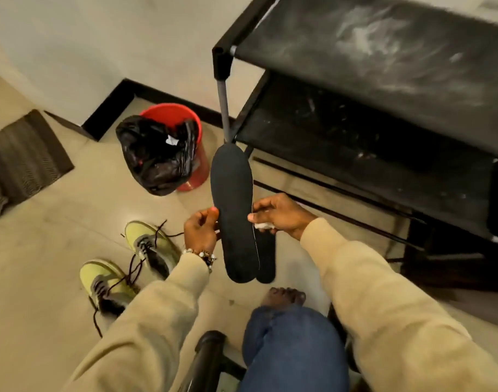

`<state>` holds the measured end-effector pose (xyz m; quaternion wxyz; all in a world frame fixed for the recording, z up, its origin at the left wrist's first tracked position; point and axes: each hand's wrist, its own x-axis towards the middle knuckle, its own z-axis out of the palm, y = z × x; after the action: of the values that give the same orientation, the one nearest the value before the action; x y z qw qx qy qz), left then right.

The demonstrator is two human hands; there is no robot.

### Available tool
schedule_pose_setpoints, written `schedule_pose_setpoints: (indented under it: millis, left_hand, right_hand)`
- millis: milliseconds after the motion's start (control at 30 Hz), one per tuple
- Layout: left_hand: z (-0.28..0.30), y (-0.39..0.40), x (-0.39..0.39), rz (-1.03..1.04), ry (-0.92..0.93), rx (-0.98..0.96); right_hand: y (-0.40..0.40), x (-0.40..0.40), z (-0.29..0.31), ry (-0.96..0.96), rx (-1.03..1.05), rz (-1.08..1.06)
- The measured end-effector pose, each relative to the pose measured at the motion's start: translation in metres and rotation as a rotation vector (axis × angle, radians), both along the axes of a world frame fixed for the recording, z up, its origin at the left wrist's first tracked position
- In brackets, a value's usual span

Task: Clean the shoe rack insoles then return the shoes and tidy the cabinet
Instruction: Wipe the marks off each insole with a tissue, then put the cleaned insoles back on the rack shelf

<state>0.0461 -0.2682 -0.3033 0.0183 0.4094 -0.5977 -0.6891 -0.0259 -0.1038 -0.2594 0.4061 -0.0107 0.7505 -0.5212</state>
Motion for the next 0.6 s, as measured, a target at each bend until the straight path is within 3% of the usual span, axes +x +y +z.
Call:
schedule_pose_setpoints:
  millis: [333, 467, 600]
  left_hand:
    - [-0.178, -0.019, 0.012, -0.187, -0.455, -0.008]
    - [-0.213, -0.009, 0.011, -0.247, -0.52, 0.052]
    - [-0.228, -0.004, 0.013, -0.296, -0.56, 0.076]
  right_hand:
    - [-0.036, 0.02, -0.231, -0.261, 0.105, -0.244]
    - [-0.036, 0.03, -0.275, -0.3, 0.153, -0.329]
    - [-0.033, 0.035, -0.287, -0.254, 0.207, -0.265]
